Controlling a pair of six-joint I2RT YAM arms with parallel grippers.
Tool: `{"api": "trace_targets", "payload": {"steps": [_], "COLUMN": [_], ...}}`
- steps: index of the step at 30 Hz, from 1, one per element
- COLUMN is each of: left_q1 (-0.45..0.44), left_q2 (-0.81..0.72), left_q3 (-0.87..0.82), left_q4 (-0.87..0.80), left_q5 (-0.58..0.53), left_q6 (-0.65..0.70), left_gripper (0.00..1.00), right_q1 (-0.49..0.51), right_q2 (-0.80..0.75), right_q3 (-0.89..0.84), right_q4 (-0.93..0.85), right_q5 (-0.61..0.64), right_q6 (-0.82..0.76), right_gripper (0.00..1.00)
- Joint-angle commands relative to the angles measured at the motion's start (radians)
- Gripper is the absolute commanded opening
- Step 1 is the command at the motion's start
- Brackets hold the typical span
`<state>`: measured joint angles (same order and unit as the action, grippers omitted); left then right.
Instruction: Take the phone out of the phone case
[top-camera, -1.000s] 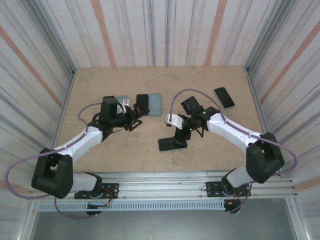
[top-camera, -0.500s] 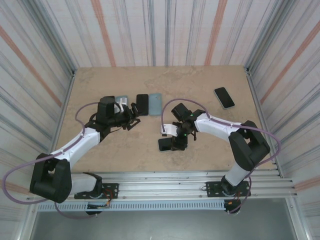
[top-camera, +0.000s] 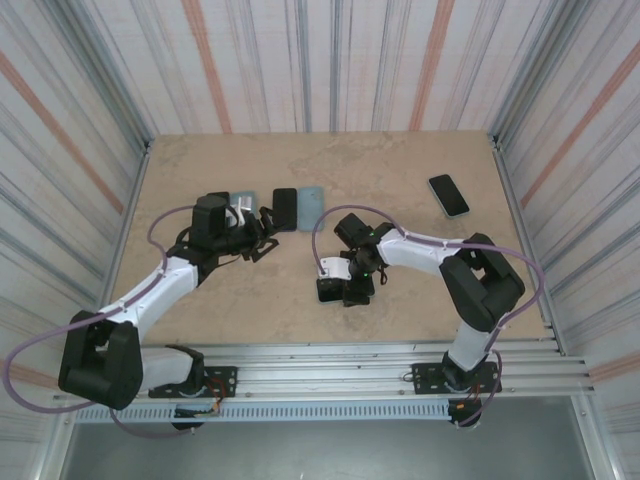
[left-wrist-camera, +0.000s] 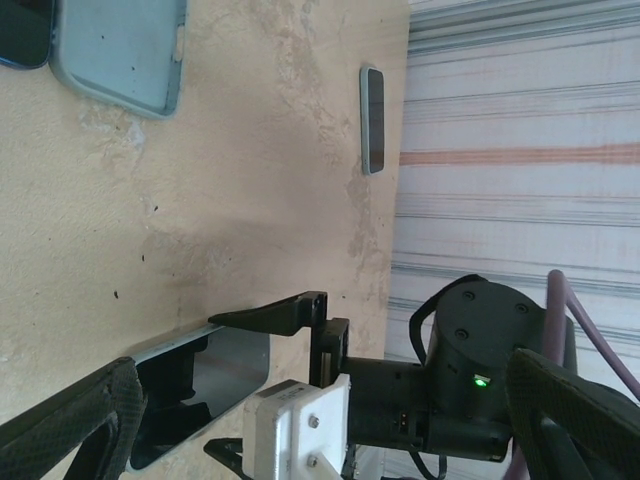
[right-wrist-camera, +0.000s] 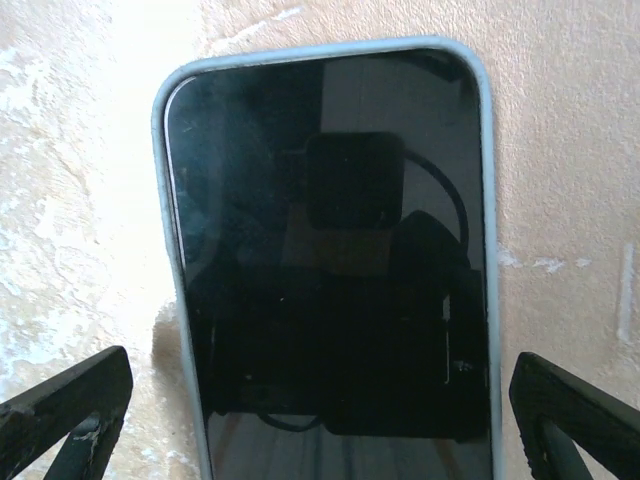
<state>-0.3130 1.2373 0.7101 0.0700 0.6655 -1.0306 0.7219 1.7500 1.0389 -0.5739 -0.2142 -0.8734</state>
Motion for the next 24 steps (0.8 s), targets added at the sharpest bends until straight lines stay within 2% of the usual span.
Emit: {"api": "trace_targets", "payload": {"steps": [1, 7, 12, 16, 24], "left_q1": [0.011, 0.015, 0.017, 0.018, 0.026], "left_q2": [-0.027, -0.021, -0.020, -0.019, -0.025], "left_q3": [-0.007, -0.005, -0.009, -0.011, -0.009], "left_q4": [-0.022, -0.022, -0.022, -0.028, -0.044], "left_q5": [0.030, 0.037, 0.048, 0.055, 0.062], "left_q6": [0.032, 0.037, 0.043, 0.051, 0.066], "left_gripper": [0.97, 0.97, 0.97, 0.97, 0.97], "right_q1": [0.011, 0.014, 0.014, 0.013, 0.010], "right_q2": [0.037, 0.062, 0.113, 0.129, 0.142], "right_q3": [0.030, 0.050, 0.093, 0.097, 0.087], "right_q4": [-0.028, -0.025, -0.097, -0.121, -0.131], "right_q5": [0.038, 0.048, 0.041, 0.028, 0.079], "right_q6": [-0.037, -0.051, -0.047, -0.045, -0.041], "right_gripper": [0.99, 0.99, 0.85, 0.83, 0.79]}}
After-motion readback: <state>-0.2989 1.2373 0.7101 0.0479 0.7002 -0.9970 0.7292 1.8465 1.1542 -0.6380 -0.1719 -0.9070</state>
